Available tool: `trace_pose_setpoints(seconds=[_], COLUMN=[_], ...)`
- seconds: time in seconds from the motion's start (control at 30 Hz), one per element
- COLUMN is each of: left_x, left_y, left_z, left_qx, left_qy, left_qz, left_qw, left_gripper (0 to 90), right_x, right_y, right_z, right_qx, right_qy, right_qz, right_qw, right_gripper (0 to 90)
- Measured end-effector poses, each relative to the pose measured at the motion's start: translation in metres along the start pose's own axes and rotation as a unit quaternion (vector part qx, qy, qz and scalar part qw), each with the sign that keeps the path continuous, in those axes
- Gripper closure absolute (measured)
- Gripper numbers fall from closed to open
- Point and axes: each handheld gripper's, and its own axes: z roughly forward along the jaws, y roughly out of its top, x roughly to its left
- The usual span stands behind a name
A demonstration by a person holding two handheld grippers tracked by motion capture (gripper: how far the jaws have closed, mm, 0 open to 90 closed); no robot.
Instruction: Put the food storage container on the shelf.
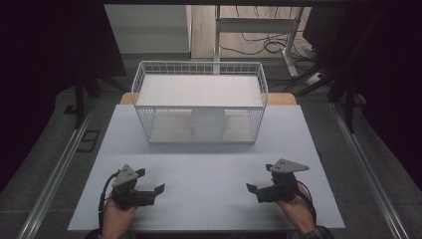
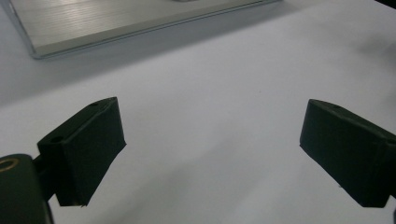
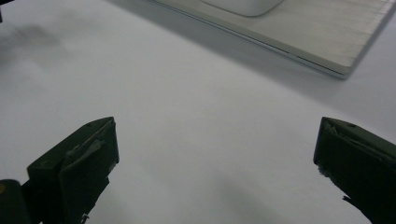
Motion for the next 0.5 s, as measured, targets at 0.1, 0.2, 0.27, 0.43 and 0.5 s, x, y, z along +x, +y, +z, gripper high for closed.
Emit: trace_pose_setpoints(seconds=[0.1, 0.2, 0.27, 0.43, 0.5], left_x=[0.001, 0.002, 0.003, 0.005, 0.006], left_y=[-0.003, -0.005, -0.007, -0.010, -0.012], left_z=[-0.004, -0.008, -0.010, -0.016, -0.018], left_qx=[-0.002, -0.003, -0.004, -0.007, -0.008], left_qy=[0.004, 0.006, 0.008, 0.011, 0.012], left_qz=[-0.003, -0.004, -0.006, -0.010, -0.012], left_qw=[1.0000, 1.0000, 0.9999, 0.9999, 0.9998], left_gripper=[5.9, 5.9, 5.8, 5.7, 5.6], right_x=[-0.003, -0.007, -0.009, -0.015, -0.015], right_y=[-0.004, -0.009, -0.013, -0.023, -0.027], right_z=[-0.007, -0.016, -0.021, -0.033, -0.037], right_qx=[-0.007, -0.015, -0.017, -0.020, -0.018], right_qy=[-0.010, -0.017, -0.025, -0.042, -0.048], right_qz=[0.012, 0.028, 0.036, 0.050, 0.055], right_qw=[0.9999, 0.9994, 0.9989, 0.9976, 0.9972], right_gripper=[0.0, 0.0, 0.0, 0.0, 0.0])
